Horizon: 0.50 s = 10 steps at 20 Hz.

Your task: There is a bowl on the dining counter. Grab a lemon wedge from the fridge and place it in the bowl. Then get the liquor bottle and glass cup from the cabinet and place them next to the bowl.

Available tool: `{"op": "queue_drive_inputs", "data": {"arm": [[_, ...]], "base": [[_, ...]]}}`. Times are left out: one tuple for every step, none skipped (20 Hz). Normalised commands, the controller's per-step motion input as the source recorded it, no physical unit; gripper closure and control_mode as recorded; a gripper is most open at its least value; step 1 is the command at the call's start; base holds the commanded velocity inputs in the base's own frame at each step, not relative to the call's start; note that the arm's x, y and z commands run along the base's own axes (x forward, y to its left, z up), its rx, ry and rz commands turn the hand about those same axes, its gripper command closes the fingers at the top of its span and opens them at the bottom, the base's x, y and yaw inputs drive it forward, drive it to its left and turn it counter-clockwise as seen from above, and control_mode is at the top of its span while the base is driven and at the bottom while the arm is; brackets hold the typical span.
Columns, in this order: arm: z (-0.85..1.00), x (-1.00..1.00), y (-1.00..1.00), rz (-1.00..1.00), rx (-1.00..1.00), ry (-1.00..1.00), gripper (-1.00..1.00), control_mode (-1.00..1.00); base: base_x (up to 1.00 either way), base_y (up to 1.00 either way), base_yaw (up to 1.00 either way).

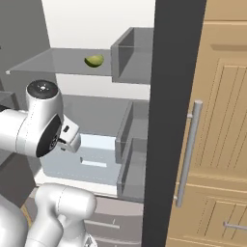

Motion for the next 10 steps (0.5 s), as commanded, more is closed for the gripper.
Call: {"op": "queue_drive_inputs", "data": {"arm": [[0.00, 0.00, 0.00, 0.00, 0.00, 0.00, -1.00, 1.00], [0.00, 0.00, 0.00, 0.00, 0.00, 0.00, -1.00, 1.00], [0.00, 0.00, 0.00, 0.00, 0.00, 0.00, -1.00, 1.00], [0.00, 0.00, 0.00, 0.00, 0.00, 0.00, -1.00, 1.00], [0.00, 0.00, 0.00, 0.00, 0.00, 0.00, -1.00, 1.00], [0.00, 0.00, 0.00, 0.00, 0.00, 0.00, -1.00, 1.00], [0.00, 0.00, 0.00, 0.00, 0.00, 0.00, -1.00, 1.00], [0.00, 0.00, 0.00, 0.00, 0.00, 0.00, -1.00, 1.00], [0.00, 0.00, 0.00, 0.00, 0.00, 0.00, -1.00, 1.00], [0.00, 0.00, 0.00, 0.00, 0.00, 0.00, -1.00, 1.00]], "base": [[0.64, 0.24, -0.11], [0.64, 0.28, -0.14], [0.67, 0.32, -0.15], [0.70, 0.32, -0.16], [0.70, 0.33, -0.16], [0.68, 0.31, -0.16], [0.66, 0.29, -0.16], [0.65, 0.29, -0.15], [0.68, 0.30, -0.17], [0.69, 0.33, -0.18]]}}
